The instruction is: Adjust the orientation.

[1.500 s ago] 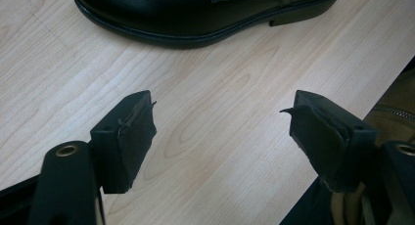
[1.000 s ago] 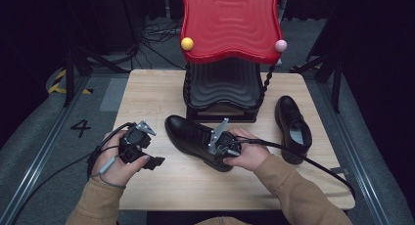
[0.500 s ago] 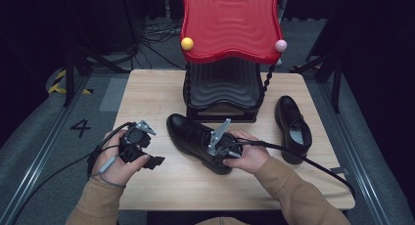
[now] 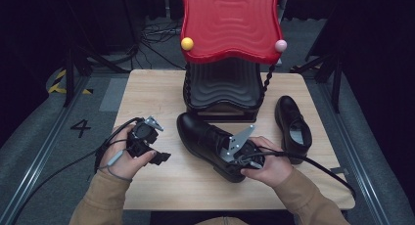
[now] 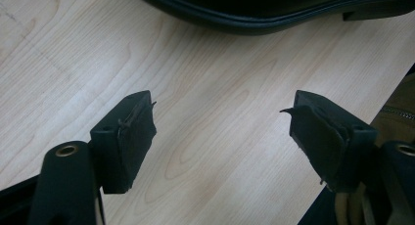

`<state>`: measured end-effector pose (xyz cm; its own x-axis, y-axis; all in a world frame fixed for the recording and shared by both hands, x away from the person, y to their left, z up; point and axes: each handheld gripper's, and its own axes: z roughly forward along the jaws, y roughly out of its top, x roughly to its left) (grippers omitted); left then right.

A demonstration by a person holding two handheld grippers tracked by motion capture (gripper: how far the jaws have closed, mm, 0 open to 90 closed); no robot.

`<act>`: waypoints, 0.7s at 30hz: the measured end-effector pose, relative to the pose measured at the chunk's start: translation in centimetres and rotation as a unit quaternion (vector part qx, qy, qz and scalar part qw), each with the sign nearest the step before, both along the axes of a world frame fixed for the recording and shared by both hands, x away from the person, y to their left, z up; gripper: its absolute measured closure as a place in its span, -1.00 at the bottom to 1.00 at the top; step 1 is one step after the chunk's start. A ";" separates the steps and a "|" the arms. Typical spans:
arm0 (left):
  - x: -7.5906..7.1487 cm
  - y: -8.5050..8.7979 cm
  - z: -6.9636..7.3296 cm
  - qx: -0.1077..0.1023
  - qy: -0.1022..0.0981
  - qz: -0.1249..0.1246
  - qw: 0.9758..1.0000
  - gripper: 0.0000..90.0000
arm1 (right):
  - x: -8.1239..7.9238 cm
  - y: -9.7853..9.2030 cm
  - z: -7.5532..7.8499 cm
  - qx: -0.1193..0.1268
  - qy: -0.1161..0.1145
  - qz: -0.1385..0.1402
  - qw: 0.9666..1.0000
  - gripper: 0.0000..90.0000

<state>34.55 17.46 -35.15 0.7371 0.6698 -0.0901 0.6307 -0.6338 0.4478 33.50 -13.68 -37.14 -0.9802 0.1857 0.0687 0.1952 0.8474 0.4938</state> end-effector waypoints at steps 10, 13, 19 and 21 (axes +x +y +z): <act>0.9 -0.8 0.2 0.000 -0.005 -0.013 1.000 -0.44 | -0.4 -2.9 0.1 -0.012 0.009 -0.058 0.998 0.83; 1.2 -1.1 0.2 -0.002 -0.007 -0.016 1.000 -0.44 | -0.4 -3.4 0.0 -0.018 0.007 -0.071 0.997 0.82; 1.5 -1.3 0.2 -0.003 -0.005 -0.022 1.000 -0.44 | -0.3 -4.0 -0.6 -0.037 0.004 -0.107 0.994 0.81; 1.5 -1.3 0.1 -0.003 -0.005 -0.022 1.000 -0.44 | -0.2 -3.9 -0.8 -0.038 0.005 -0.113 0.993 0.81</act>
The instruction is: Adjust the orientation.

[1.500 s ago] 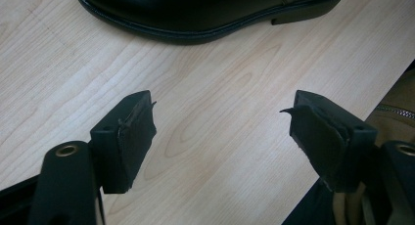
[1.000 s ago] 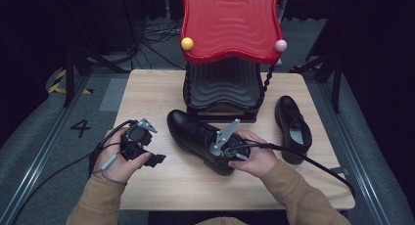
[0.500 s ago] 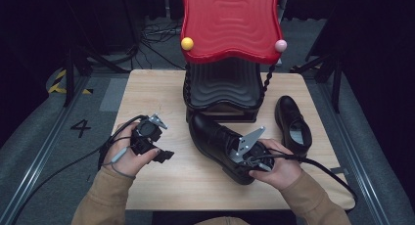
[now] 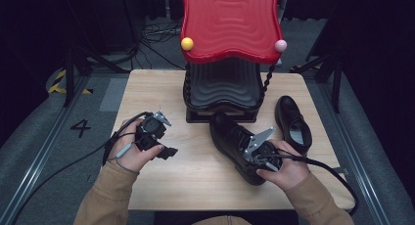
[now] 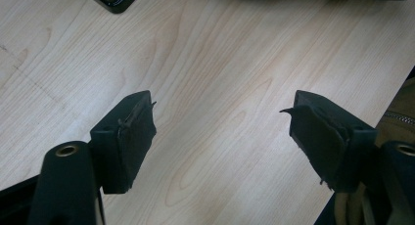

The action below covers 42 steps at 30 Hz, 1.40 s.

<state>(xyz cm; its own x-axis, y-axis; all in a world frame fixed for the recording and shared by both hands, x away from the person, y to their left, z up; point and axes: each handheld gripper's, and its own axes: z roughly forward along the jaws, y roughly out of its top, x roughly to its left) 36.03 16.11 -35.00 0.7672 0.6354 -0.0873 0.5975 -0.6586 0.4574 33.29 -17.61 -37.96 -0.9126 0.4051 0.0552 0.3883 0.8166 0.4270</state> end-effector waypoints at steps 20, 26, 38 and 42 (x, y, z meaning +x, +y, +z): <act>0.0 0.3 -0.1 -0.003 0.006 0.002 1.000 -0.44 | -1.0 2.4 -2.4 -0.010 0.040 -0.018 0.999 0.75; -0.1 0.3 -0.2 -0.003 0.008 0.003 1.000 -0.44 | -0.7 2.2 -2.5 0.005 0.056 -0.018 0.998 0.66; 0.0 0.2 0.0 -0.007 0.004 0.005 1.000 -0.44 | -0.6 -0.4 0.4 0.068 0.037 -0.036 0.996 0.58; 0.2 0.1 0.0 -0.003 0.004 0.003 1.000 -0.44 | -0.6 -1.9 1.8 0.095 0.011 -0.054 0.994 0.58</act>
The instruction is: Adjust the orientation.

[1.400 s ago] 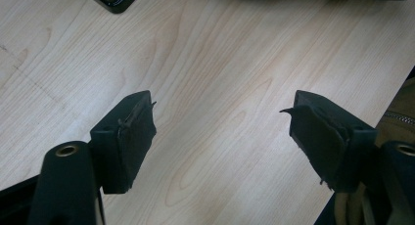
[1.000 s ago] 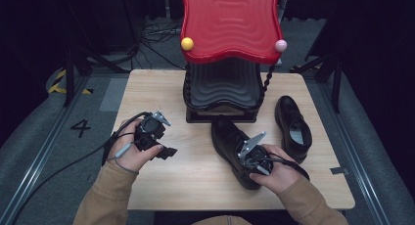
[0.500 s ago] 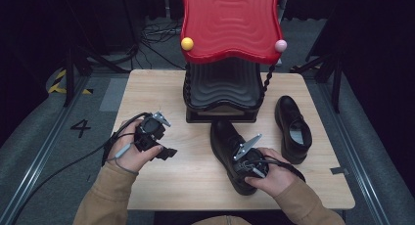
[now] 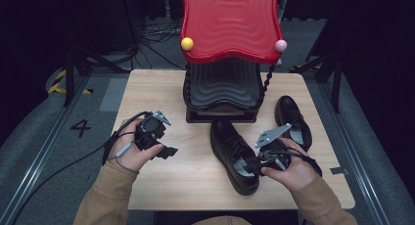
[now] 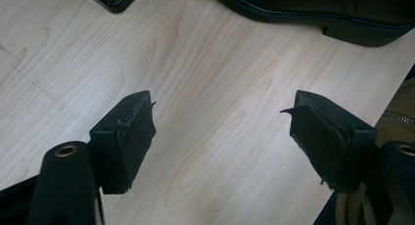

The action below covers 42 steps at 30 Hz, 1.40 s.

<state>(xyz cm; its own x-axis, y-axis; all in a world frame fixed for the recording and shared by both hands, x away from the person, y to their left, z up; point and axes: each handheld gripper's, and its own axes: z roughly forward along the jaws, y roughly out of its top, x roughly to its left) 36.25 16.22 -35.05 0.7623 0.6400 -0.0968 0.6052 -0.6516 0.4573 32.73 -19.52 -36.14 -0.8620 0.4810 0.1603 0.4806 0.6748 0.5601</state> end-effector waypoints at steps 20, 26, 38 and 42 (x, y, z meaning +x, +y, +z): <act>-0.3 0.4 0.0 -0.002 0.002 0.007 1.000 -0.45 | 3.6 -8.4 0.7 0.008 -0.057 -0.185 0.981 0.45; -0.4 0.8 -0.2 -0.002 0.004 0.012 1.000 -0.45 | 4.8 -10.3 0.1 -0.012 -0.053 -0.229 0.972 0.40; -0.9 1.7 -0.2 -0.004 0.010 0.027 1.000 -0.46 | 6.9 -12.4 -2.4 -0.063 -0.013 -0.271 0.961 0.32; -0.9 1.8 -0.3 -0.004 0.013 0.026 1.000 -0.46 | 7.3 -12.5 -3.2 -0.079 0.001 -0.271 0.959 0.35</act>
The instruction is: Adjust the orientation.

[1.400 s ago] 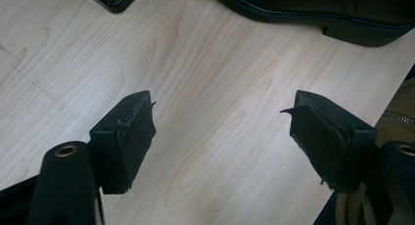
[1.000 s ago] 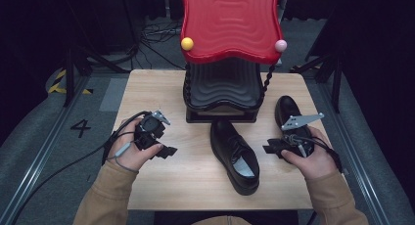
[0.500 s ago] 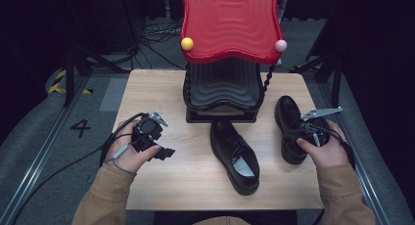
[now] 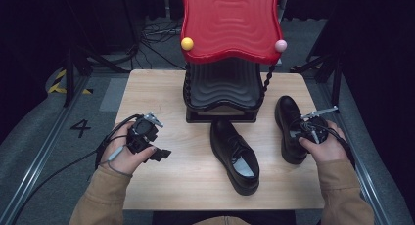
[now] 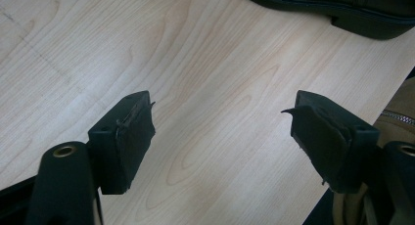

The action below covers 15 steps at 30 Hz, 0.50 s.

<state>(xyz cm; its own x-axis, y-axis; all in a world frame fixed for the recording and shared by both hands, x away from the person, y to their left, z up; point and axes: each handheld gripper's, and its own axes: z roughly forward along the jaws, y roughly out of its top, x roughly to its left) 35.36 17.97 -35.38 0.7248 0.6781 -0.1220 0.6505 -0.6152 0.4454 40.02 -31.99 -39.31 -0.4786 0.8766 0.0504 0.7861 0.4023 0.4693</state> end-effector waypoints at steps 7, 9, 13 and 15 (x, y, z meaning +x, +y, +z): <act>0.1 0.2 -0.2 0.000 0.006 0.002 1.000 -0.46 | 0.8 0.0 -1.8 -0.005 0.040 0.002 0.999 0.37; 0.1 0.2 -0.2 -0.001 0.005 0.002 1.000 -0.46 | 0.9 0.1 -2.2 -0.005 0.049 0.005 0.999 0.39; 0.2 0.2 -0.3 0.000 0.007 0.002 1.000 -0.46 | 1.2 0.2 -2.9 -0.007 0.063 0.012 0.998 0.41; 0.2 0.2 -0.3 0.001 0.008 0.002 1.000 -0.47 | 1.2 0.2 -2.9 -0.005 0.065 0.014 0.998 0.43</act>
